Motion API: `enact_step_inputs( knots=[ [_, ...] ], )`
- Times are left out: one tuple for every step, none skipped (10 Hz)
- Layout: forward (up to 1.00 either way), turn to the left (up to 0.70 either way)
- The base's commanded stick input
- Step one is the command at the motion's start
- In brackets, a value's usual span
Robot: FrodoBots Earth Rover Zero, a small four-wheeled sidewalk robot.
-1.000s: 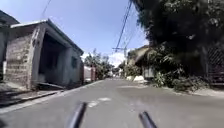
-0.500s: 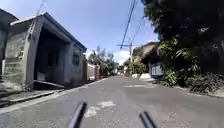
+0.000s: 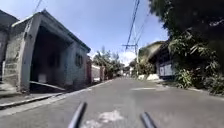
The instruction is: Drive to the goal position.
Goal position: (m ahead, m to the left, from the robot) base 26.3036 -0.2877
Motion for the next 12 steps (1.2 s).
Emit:
enact_step_inputs(
  knots=[
    [1.0, -0.4],
    [1.0, -0.4],
    [1.0, -0.4],
    [1.0, -0.4],
    [1.0, -0.17],
    [1.0, -0.07],
    [1.0, -0.01],
    [1.0, 0.0],
    [1.0, 0.0],
    [1.0, 0.0],
    [1.0, 0.0],
    [1.0, -0.01]
  ],
)
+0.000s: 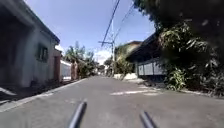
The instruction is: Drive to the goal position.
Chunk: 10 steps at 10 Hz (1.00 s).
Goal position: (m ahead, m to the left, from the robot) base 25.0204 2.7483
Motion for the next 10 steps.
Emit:
enact_step_inputs(
  knots=[
    [1.0, -0.02],
    [1.0, -0.03],
    [1.0, -0.13],
    [1.0, -0.29],
    [1.0, -0.32],
    [1.0, -0.36],
    [1.0, -0.39],
    [1.0, -0.4],
    [1.0, -0.4],
    [1.0, -0.4]
  ],
)
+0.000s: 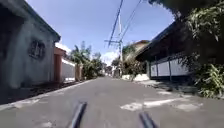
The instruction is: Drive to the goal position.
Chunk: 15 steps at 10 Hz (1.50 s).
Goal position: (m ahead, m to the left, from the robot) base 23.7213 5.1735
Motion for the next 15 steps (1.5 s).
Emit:
enact_step_inputs(
  knots=[
    [1.0, -0.4],
    [1.0, -0.31],
    [1.0, 0.0],
    [1.0, 0.0],
    [1.0, 0.0],
    [1.0, 0.0],
    [1.0, 0.0],
    [1.0, 0.0],
    [1.0, 0.0],
    [1.0, 0.0],
    [1.0, 0.0],
    [1.0, 0.0],
    [1.0, 0.0],
    [1.0, 0.0],
    [1.0, 0.0]
  ],
)
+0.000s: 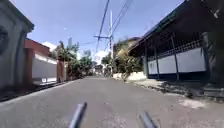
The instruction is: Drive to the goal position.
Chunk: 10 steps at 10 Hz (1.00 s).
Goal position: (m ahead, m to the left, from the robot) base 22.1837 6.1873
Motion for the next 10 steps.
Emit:
enact_step_inputs(
  knots=[
    [1.0, 0.0],
    [1.0, 0.0],
    [1.0, 0.0],
    [1.0, -0.02],
    [1.0, -0.11],
    [1.0, -0.2],
    [1.0, -0.29],
    [1.0, -0.35],
    [1.0, -0.36],
    [1.0, -0.27]
  ],
)
